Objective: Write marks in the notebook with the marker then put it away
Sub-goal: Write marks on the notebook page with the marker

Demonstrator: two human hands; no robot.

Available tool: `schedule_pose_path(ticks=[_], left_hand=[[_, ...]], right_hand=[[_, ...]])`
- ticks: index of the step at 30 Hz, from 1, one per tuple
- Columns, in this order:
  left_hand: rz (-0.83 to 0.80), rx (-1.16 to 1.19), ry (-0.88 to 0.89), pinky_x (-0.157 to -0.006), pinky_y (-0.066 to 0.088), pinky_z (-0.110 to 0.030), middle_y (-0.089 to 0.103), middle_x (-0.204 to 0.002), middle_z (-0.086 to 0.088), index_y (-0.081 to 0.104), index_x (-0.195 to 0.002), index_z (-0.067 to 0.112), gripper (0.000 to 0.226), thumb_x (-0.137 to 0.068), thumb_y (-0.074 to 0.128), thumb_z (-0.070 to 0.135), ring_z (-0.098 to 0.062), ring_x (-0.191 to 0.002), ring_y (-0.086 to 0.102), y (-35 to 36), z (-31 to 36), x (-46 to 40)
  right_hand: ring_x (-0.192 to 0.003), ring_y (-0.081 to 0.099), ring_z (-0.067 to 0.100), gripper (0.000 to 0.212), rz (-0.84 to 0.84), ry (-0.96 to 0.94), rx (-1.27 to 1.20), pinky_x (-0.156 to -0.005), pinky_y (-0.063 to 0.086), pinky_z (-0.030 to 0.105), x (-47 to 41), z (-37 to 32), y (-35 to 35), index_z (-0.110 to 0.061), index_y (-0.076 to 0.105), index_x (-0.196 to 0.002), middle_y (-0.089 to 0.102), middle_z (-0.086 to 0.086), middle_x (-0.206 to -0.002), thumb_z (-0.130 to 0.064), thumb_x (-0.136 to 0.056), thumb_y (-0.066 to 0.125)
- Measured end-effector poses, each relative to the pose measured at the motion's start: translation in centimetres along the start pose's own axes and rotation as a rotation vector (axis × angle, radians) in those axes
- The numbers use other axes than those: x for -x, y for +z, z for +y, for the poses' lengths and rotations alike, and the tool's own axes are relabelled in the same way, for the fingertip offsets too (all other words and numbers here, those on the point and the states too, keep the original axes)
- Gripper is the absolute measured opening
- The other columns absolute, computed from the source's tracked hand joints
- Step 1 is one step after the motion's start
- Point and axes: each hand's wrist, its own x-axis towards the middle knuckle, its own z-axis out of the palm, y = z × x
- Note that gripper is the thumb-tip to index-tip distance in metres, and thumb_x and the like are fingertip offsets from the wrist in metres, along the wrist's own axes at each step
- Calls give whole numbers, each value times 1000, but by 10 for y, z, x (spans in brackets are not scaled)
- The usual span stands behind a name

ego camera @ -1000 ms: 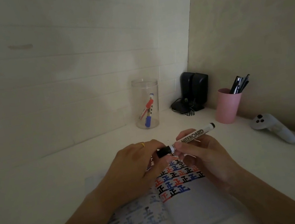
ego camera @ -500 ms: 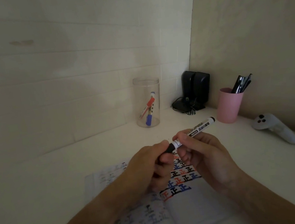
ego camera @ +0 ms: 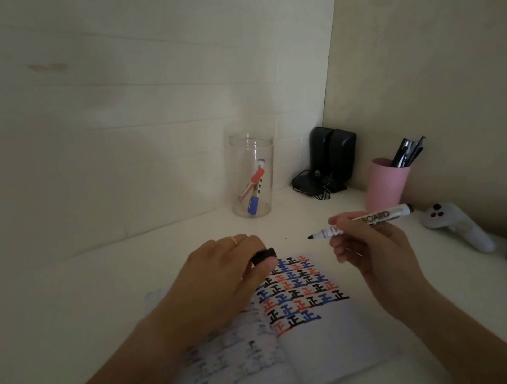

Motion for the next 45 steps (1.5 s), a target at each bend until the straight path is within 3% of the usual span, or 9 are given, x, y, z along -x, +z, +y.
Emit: schedule_pose_path(ticks=[9,14,16,21,29,34,40,45], left_hand=[[-87,27,65,-74,49,-31,60,-84,13,62,-98,34,41,-91,37,66,-7,-77,55,10,0,-1],[-153,97,93,-73,52,-34,60,-86,15,61,-101,39,40,-88,39,70,-5,-79,57,17,0,4],[-151,108,95,-71,51,-33,61,-86,16,59,-100,39,40,-86,40,71,-4,-81,57,23,-4,5],[-156,79,132,-69,50,-35,62,-82,13,59,-96,38,38,-86,43,70,-6,-77,56,28,-10,2],[-200,92,135,-65,49,-34,52,-70,14,61,-92,36,34,-85,49,67,-8,-71,54,23,-10,1],[-211,89,131,-61,43,-29,48,-66,17,61,-93,38,34,-85,49,68,-6,-69,51,22,-10,0],[-222,87,136,-59,36,-26,47,-65,17,63,-93,37,34,-85,50,67,-6,-68,49,21,-10,0],[-232,97,132,-61,43,-29,50,-67,15,63,-92,37,34,-86,50,68,-6,-68,51,21,-10,1]], right_hand=[[-58,60,20,3,-101,66,477,-49,48,27,30,-16,3,-1,73,-83,68,10,-64,-3,-82,75],[-58,63,22,6,-101,95,484,-55,51,30,42,1,-6,-3,75,-80,70,11,-63,2,-82,73],[-55,60,22,10,-72,68,488,-51,51,28,44,12,-9,-3,75,-77,68,13,-61,6,-82,72],[-51,53,21,12,-21,12,537,-50,40,33,41,23,-16,-8,75,-74,64,9,-57,2,-81,73],[-52,55,17,9,-75,-9,650,-49,42,28,40,23,-17,-11,76,-77,67,5,-58,-2,-82,77],[-52,60,7,8,-99,1,675,-51,45,16,43,21,-13,-11,78,-76,71,1,-59,-4,-81,77],[-49,58,6,9,-14,17,690,-52,45,24,41,23,-14,-13,76,-73,68,-3,-55,-8,-80,77],[-55,59,12,11,-48,-7,688,-56,45,30,43,21,-14,-14,76,-73,68,-1,-58,-6,-81,77]])
